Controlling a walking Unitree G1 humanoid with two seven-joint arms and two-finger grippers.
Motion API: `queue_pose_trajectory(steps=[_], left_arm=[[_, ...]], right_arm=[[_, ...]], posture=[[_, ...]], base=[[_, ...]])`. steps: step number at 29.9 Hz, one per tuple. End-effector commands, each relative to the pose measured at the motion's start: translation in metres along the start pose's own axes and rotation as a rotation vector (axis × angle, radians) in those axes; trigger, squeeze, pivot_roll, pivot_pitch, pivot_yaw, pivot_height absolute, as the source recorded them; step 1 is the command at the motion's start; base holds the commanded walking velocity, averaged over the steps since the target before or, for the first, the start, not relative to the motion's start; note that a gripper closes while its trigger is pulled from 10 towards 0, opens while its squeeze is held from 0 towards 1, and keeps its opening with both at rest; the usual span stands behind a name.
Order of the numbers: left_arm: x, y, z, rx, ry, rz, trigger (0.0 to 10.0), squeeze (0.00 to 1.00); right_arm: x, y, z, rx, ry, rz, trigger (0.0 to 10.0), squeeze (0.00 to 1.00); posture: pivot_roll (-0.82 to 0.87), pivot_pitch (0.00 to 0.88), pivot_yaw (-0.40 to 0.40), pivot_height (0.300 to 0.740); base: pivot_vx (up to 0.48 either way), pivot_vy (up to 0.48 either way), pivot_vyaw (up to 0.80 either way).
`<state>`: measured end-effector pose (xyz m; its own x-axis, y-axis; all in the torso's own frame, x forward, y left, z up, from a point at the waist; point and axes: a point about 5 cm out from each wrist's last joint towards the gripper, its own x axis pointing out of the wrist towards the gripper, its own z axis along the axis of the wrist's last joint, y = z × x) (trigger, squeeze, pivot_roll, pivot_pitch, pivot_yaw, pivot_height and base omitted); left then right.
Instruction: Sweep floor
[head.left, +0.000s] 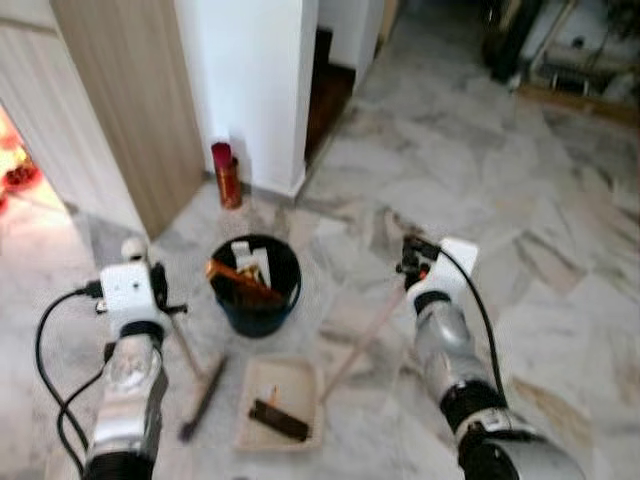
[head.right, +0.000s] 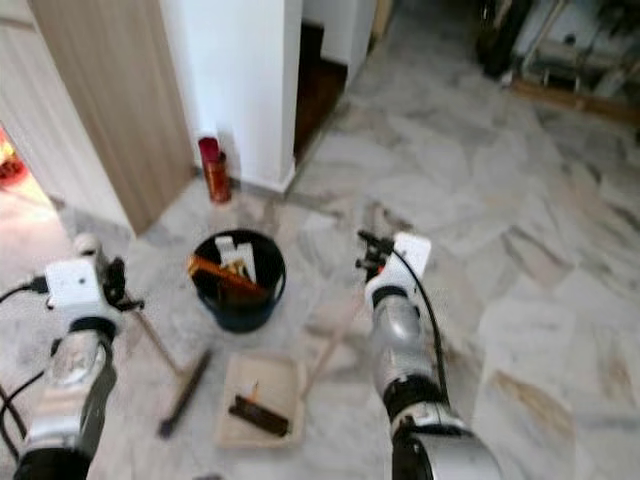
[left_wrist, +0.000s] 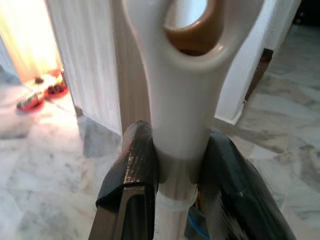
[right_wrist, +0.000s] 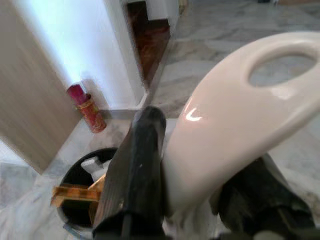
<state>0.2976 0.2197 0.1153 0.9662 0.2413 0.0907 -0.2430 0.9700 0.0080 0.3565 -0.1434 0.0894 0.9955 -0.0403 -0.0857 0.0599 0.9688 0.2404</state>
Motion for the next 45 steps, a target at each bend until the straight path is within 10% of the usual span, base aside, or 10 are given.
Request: queue_pose_trajectory(steps=[1, 18, 36, 45], left_arm=[[0.002, 0.006, 0.007, 0.025, -0.030, 0.020, 10.0, 0.00], [0.004, 0.007, 0.008, 0.016, -0.031, 0.020, 10.0, 0.00], [0.004, -0.024, 0.008, -0.284, 0.139, -0.238, 10.0, 0.00], [0.008, -0.011, 0.010, -0.192, 0.125, -0.156, 10.0, 0.00]], right_arm=[[0.004, 0.006, 0.012, 0.008, -0.048, 0.020, 10.0, 0.00], [0.005, 0.008, 0.014, 0.032, -0.056, 0.024, 10.0, 0.00], [0.005, 0.011, 0.013, 0.052, -0.059, 0.027, 10.0, 0.00], [0.004, 0.012, 0.016, 0.098, -0.091, 0.039, 10.0, 0.00]], posture=[[0.21, 0.072, -0.103, 0.740], [0.22, 0.070, -0.105, 0.740], [0.23, 0.070, -0.099, 0.740], [0.23, 0.072, -0.095, 0.740]], base=[[0.000, 0.472, 0.00], [0.000, 0.116, 0.00], [0.000, 0.000, 0.00], [0.000, 0.000, 0.00]])
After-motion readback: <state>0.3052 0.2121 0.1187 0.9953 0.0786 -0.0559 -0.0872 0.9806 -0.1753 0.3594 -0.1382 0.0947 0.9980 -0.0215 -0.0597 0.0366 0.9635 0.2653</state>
